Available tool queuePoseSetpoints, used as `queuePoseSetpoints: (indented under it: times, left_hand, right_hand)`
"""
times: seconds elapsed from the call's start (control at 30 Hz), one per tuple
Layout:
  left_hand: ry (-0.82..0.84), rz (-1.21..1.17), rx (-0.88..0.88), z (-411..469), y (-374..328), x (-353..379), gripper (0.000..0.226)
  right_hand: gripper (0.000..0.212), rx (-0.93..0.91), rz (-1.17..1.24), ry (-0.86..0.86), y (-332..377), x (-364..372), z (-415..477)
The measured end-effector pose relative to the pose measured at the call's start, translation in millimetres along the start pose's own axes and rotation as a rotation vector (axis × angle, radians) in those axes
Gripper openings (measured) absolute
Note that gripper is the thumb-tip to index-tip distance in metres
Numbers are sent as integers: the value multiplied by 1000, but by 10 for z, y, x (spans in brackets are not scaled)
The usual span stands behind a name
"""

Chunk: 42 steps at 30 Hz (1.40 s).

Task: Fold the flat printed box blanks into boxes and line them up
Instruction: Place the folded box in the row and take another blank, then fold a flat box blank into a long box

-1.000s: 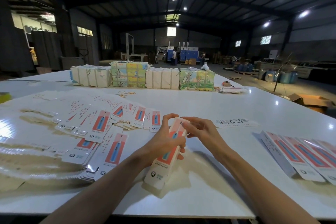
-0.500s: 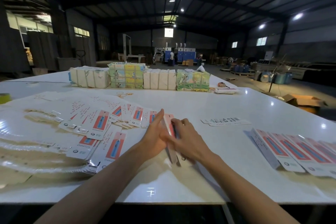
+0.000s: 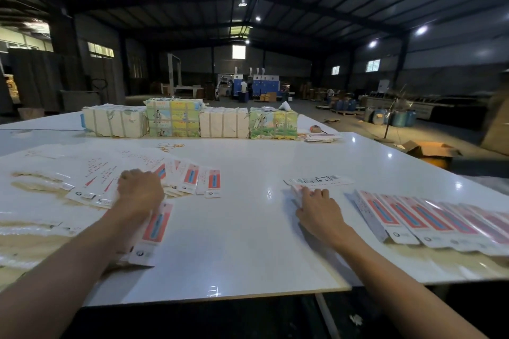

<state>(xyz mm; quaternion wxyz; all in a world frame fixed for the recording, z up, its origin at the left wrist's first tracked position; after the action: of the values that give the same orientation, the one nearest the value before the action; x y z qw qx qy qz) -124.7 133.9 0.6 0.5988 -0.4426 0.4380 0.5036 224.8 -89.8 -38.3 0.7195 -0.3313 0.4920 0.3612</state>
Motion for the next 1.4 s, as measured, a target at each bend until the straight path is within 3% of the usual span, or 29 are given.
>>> queuePoseSetpoints:
  times: [0.2, 0.33, 0.57, 0.63, 0.73, 0.87, 1.0, 1.13, 1.23, 1.4]
  left_hand:
    - [-97, 93, -22, 87, 289, 107, 46]
    - [-31, 45, -65, 96, 282, 80, 45]
    - [52, -198, -28, 87, 265, -7, 110]
    - [63, -276, -4, 54, 241, -41, 107]
    - [64, -448, 73, -16, 94, -103, 80]
    - [217, -905, 154, -227, -389, -121, 56]
    - [403, -1223, 229, -435, -943, -32, 36]
    - [636, -1467, 272, -585, -1436, 186, 43]
    - [732, -1593, 236, -648, -1563, 412, 53]
    - [748, -1586, 373, -713, -1602, 580, 55]
  right_hand:
    - [39, 156, -259, -33, -613, 127, -48]
    - [36, 205, -374, -37, -837, 89, -106]
    - [30, 296, -538, 56, -1121, 44, -180]
    - [30, 331, -547, 49, -1181, 23, -160]
    - [35, 301, -515, -37, -1032, -67, -78]
    - [40, 111, -204, -171, -389, -236, 159]
    - [47, -130, 391, -226, 322, -342, 349]
    - [53, -277, 911, -135, 805, -327, 446]
    - [57, -274, 1199, -90, 894, -226, 467]
    - [44, -221, 1265, -126, 761, -136, 466]
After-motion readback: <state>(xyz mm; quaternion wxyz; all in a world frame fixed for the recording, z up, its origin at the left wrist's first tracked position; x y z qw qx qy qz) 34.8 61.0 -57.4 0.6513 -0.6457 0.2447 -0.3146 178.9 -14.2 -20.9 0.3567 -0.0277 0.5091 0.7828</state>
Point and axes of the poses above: each hand's wrist, its own z-axis towards the middle knuckle, its own x-axis out of the palm, y = z × x, the point moved 5 cm from there along z, towards the middle knuckle, and after that the axes turned 7 degrees about -z, right-handed, at the moved point
